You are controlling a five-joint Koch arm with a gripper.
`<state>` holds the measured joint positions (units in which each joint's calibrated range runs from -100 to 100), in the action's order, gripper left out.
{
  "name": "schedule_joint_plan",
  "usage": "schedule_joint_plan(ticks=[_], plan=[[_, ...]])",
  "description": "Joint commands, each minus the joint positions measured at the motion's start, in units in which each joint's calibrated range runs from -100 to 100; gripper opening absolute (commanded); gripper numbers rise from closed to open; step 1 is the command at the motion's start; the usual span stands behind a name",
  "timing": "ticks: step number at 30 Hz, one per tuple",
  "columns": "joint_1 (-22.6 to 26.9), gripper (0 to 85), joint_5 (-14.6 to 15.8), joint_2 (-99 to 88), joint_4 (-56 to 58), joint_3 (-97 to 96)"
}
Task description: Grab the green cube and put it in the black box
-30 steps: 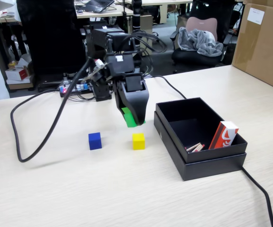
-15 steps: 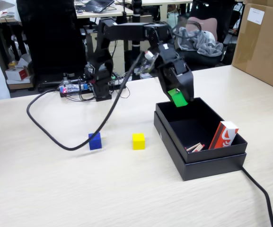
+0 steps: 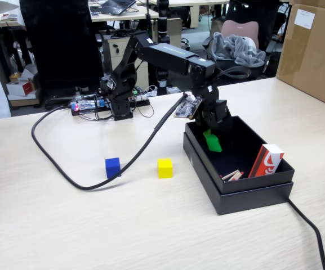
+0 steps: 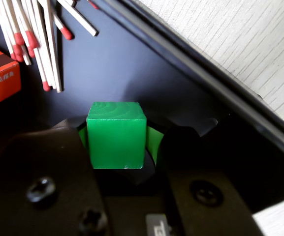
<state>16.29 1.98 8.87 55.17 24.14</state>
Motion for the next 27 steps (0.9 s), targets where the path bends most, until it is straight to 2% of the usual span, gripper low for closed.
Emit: schedule_joint_plan(ticks=[1, 6, 7, 8, 11, 16, 21, 27], plan=[[0.10, 0.9, -0.10, 0.03, 0.25, 1.79], [0.00, 0.9, 0.29, 1.17, 0.25, 0.24], [-0.05, 10.1, 0.34, 0.60, 0.25, 0.15], [0.05, 13.6, 0.29, 0.03, 0.25, 0.06], [0.00, 14.8, 0.24, -2.15, 0.25, 0.33], [-0.24, 40.2, 0.15, -5.60, 0.25, -0.39], [-0.83, 42.3, 0.15, -13.17, 0.25, -0.30], [-2.49, 44.3, 0.34, -34.05, -1.65, -2.39]])
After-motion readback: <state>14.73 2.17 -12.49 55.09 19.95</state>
